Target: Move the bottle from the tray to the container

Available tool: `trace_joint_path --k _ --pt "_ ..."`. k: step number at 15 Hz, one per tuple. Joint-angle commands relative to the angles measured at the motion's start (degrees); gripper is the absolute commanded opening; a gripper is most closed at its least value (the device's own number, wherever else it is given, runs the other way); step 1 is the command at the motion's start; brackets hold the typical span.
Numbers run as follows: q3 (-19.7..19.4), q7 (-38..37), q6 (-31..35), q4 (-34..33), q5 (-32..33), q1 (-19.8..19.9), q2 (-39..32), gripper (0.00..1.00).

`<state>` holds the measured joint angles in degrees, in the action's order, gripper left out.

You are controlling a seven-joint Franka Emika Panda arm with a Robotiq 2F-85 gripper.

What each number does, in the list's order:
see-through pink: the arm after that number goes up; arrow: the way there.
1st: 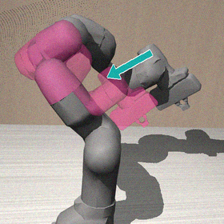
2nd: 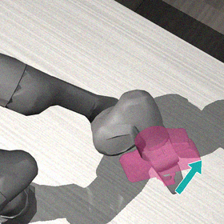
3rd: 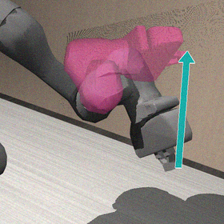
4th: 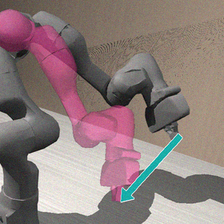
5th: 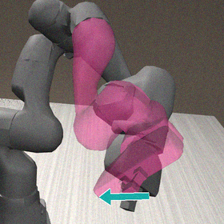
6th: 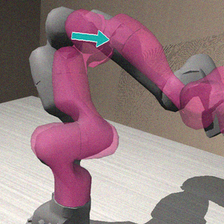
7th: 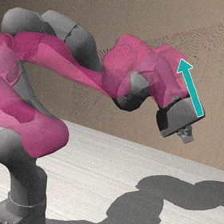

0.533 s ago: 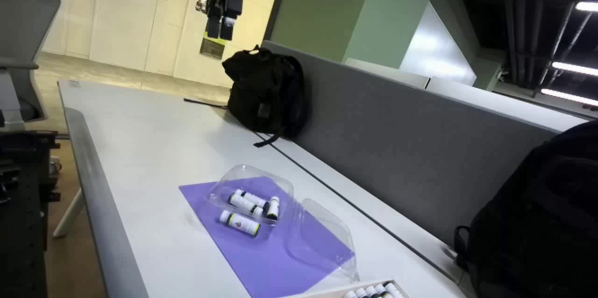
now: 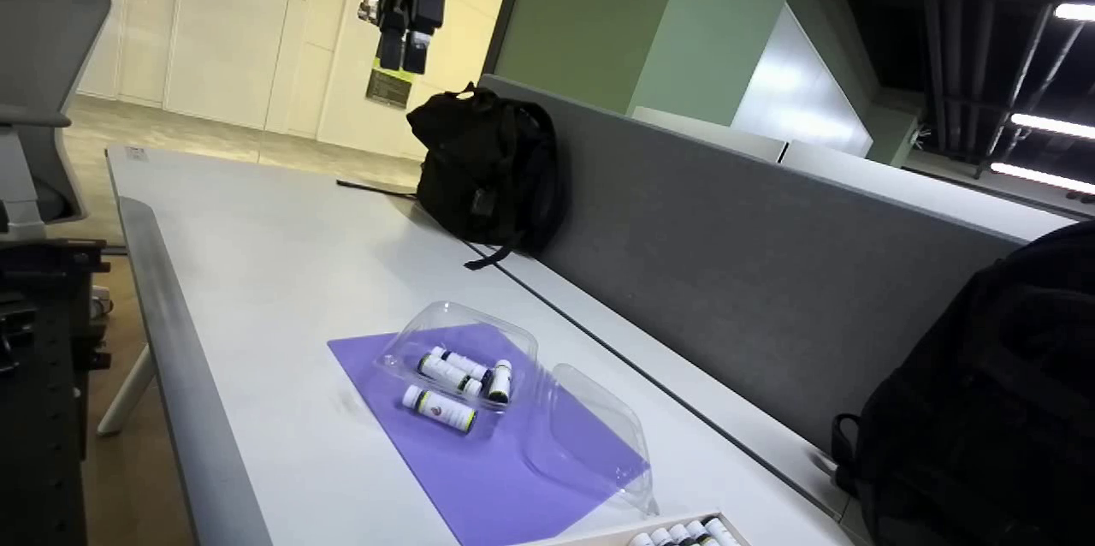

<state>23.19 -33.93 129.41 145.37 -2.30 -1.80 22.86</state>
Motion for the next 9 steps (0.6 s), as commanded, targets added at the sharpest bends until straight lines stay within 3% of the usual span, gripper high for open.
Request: trace_joint_path --k 1,5,9 --pt "-1.9 -0.7 -0.1 -0.1 1.0 -1.9 -0.3 1.0" --pt "-6.6 15.6 10.7 1.1 3.5 -3.2 -3.3 1.0" --pt "-13.6 33.9 8.1 -2.1 7.1 -1.7 -10.5 1.0"
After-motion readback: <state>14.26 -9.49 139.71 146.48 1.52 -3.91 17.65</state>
